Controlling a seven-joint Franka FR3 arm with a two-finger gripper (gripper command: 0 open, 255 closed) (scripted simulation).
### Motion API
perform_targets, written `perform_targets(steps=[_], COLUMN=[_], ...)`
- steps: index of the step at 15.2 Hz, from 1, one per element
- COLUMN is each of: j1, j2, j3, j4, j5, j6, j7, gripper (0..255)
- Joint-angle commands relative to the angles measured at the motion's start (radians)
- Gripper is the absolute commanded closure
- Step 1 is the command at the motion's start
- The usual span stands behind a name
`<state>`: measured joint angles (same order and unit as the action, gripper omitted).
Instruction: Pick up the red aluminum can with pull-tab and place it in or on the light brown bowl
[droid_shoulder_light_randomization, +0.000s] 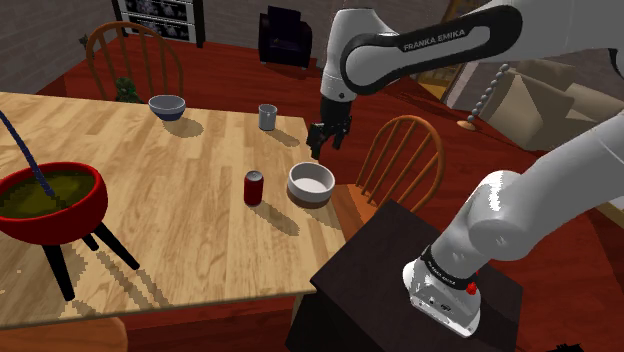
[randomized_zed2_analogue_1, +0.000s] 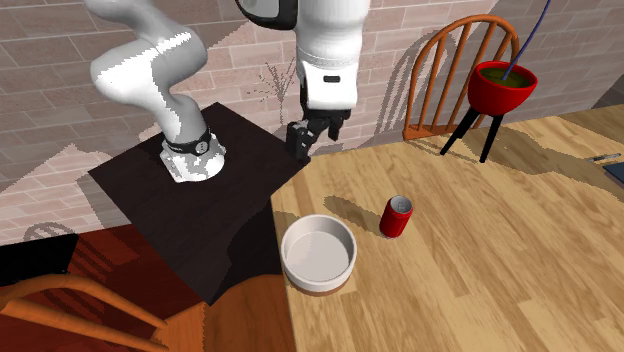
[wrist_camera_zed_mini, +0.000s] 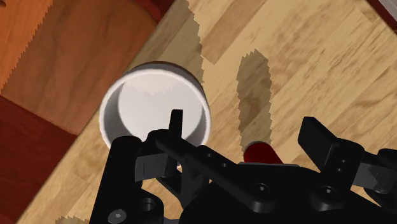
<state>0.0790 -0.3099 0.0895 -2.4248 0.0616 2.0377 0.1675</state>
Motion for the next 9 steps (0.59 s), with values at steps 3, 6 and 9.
perform_targets(steps=[3, 6, 9], j1=[0.014, 0.023, 0.034], j2=[0.143, 0.256, 0.369], j3=[0.03, 0.047, 0.059], j4=[0.054, 0.11, 0.178], j5=[-0.01, -0.029, -0.055], j6=[0.109, 0.177, 0.233], j7=[0.03, 0.054, 0.081], gripper=[0, 0, 0])
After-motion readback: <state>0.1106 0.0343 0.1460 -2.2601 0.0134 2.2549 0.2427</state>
